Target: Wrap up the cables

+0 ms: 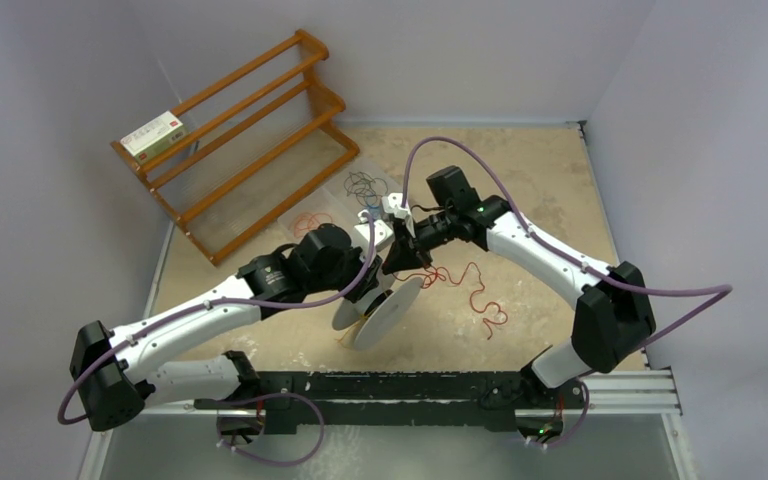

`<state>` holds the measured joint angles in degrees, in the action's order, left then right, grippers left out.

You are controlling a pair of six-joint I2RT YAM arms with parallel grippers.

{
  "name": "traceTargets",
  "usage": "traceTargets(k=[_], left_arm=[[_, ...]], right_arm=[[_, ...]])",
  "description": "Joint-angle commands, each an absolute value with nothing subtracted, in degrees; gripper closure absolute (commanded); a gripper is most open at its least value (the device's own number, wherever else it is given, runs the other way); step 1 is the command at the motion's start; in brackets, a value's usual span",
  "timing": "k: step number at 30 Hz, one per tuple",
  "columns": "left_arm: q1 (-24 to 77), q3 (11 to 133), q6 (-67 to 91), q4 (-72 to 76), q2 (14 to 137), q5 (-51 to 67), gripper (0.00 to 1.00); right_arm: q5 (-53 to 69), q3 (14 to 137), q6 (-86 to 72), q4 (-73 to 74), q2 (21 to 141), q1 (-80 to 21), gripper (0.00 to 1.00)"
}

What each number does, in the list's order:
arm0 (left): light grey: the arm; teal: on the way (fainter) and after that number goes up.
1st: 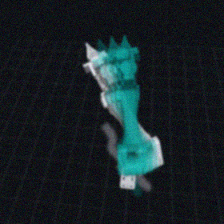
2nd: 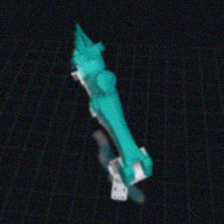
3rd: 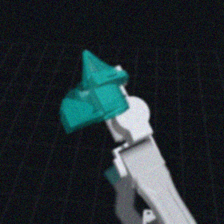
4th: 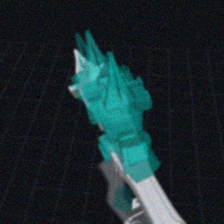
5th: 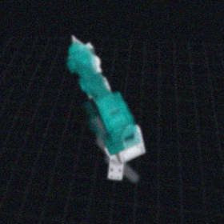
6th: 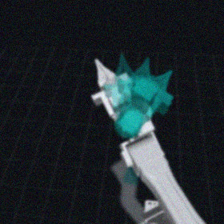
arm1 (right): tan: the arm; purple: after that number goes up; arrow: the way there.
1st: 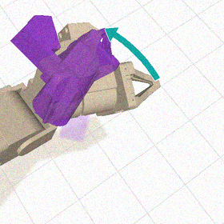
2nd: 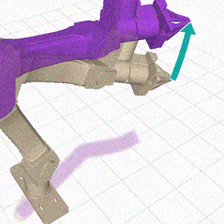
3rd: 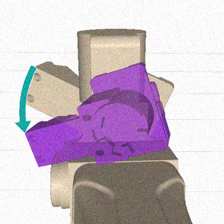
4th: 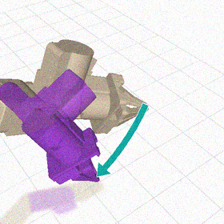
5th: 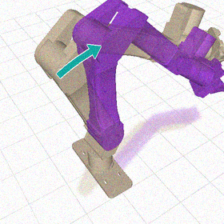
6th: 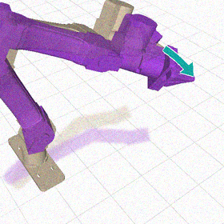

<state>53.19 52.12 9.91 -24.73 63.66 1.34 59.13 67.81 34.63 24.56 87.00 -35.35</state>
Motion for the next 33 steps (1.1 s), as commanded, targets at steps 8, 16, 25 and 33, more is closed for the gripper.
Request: traceTargets(k=[8, 16, 25, 33], left_arm=[[52.38, 50.44, 12.07, -18.23, 61.35, 2.10, 0.75], [52.38, 50.40, 12.39, -17.28, 61.95, 2.68, 0.97], [52.38, 49.94, 12.30, -16.65, 61.19, 2.58, 1.00], [52.38, 49.45, 11.95, -16.47, 59.41, 1.86, 1.00]], right_arm=[[64.20, 65.23, 31.74, 17.92, 85.34, -37.77, 1.00], [64.06, 64.09, 31.79, 17.26, 84.81, -37.94, 1.00], [63.28, 63.51, 31.19, 16.82, 83.75, -37.93, 1.00], [54.05, 60.40, 24.65, 10.80, 75.05, -37.95, 0.72]])
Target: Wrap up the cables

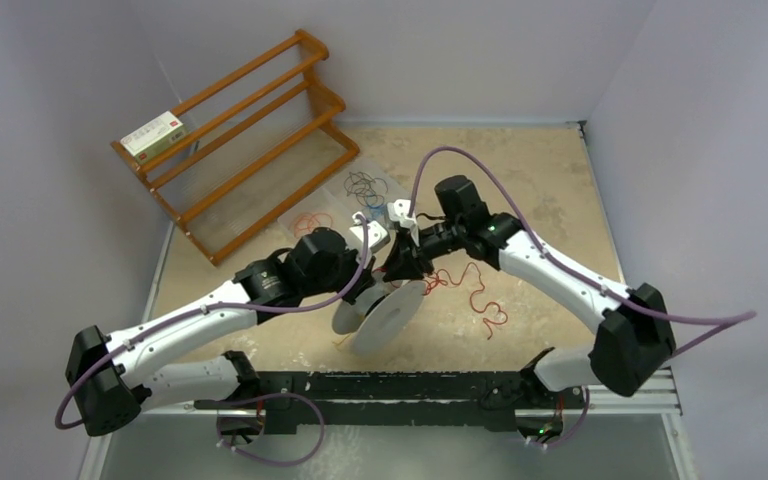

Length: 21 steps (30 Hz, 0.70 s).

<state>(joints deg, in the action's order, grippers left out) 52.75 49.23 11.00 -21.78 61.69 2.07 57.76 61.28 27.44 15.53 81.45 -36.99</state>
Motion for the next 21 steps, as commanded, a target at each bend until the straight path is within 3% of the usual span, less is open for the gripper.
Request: traceTargets(k=[1, 6, 8, 16, 21], left_arm=[[52.34, 49.42, 11.88, -16.50, 59.23, 1.97, 1.00], [52.34, 49.52, 11.60, -17.09, 58.39, 0.37, 1.00], [52.38, 49.61, 11.48, -17.56, 57.38, -1.58, 1.00], [52.38, 49.93, 13.21, -19.33, 52.18, -8.00, 1.00], [52.38, 51.16, 13.52, -21.14, 49.90, -7.19, 1.00]], right_arm=[[52.84, 59.92, 24.20, 10.62, 73.67, -37.92, 0.69], [46.12, 57.04, 22.30, 9.30, 65.97, -37.89, 0.60], [42.88, 55.10, 20.05, 7.35, 62.26, -37.89, 0.52], [25.63, 43.24, 8.71, -4.93, 47.94, -37.93, 0.49], [18.72, 37.92, 3.98, -10.89, 43.09, -37.91, 0.37]])
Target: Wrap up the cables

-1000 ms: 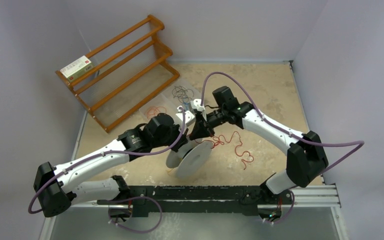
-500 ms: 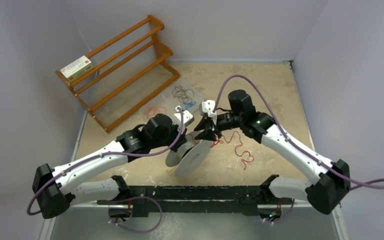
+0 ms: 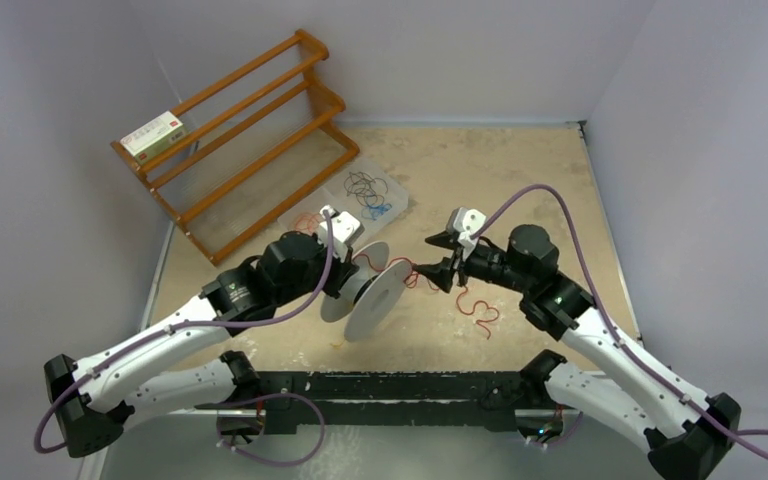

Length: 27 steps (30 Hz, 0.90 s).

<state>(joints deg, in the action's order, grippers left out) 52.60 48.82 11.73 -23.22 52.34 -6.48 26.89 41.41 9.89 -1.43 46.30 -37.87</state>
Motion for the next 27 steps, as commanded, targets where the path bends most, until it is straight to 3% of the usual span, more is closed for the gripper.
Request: traceTargets(k=[1, 7, 27], left_arm=[[52.38, 51.55, 13.46, -21.74, 49.90, -7.36, 1.00], [52.38, 52.53, 12.44, -24.59, 49.03, -10.05, 1.00], [52.36, 65.21, 12.15, -37.12, 45.78, -14.26, 1.00]], right_arm=[[18.57, 35.96, 3.08, -13.20, 41.99, -37.90, 0.35], [17.53, 24.51, -0.33, -26.08, 38.46, -37.93, 0.32], [25.11, 16.03, 15.24, -56.64, 46.34, -38.14, 0.28]])
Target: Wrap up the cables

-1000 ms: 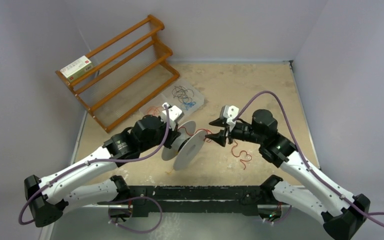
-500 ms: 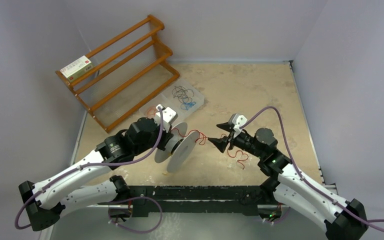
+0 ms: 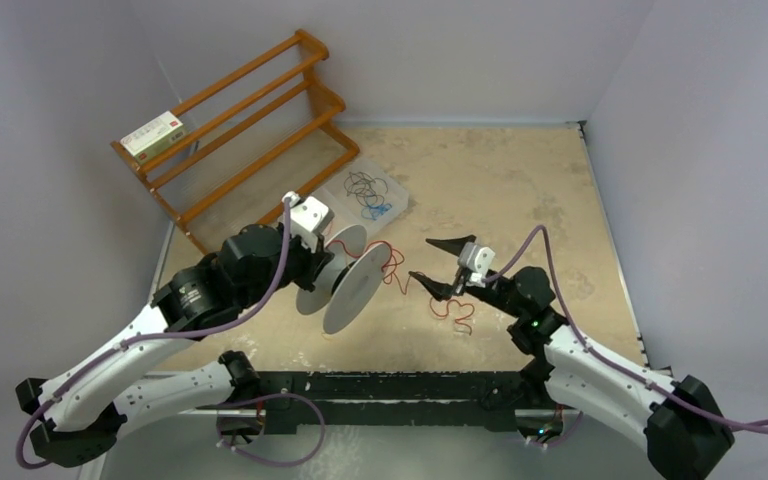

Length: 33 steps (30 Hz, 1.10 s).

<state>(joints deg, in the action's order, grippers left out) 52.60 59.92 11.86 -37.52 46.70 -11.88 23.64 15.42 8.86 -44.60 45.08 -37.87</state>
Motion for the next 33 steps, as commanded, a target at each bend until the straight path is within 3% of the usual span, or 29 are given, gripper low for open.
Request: traceTargets(k=[1, 8, 16, 33], left_arm=[[52.38, 65.73, 12.12, -37.71, 45.75, -14.73, 1.00], [52.38, 70.56, 12.12, -40.07, 46.96, -14.89, 1.00], [52.34, 72.65, 12.08, -40.96, 47.89, -13.09, 1.00], [52.38, 72.84, 12.39, -40.52, 47.43, -10.67, 1.00]], right_arm=[[25.62, 16.26, 16.37, -57.17, 46.99, -38.09, 0.28], [32.13, 18.61, 19.82, -59.26, 52.27, -38.38, 0.28], [31.34, 20.11, 13.77, -66.82, 60.72, -39.34, 0.29], [28.75, 23.17, 8.80, -73.78, 72.65, -39.64, 0.51]])
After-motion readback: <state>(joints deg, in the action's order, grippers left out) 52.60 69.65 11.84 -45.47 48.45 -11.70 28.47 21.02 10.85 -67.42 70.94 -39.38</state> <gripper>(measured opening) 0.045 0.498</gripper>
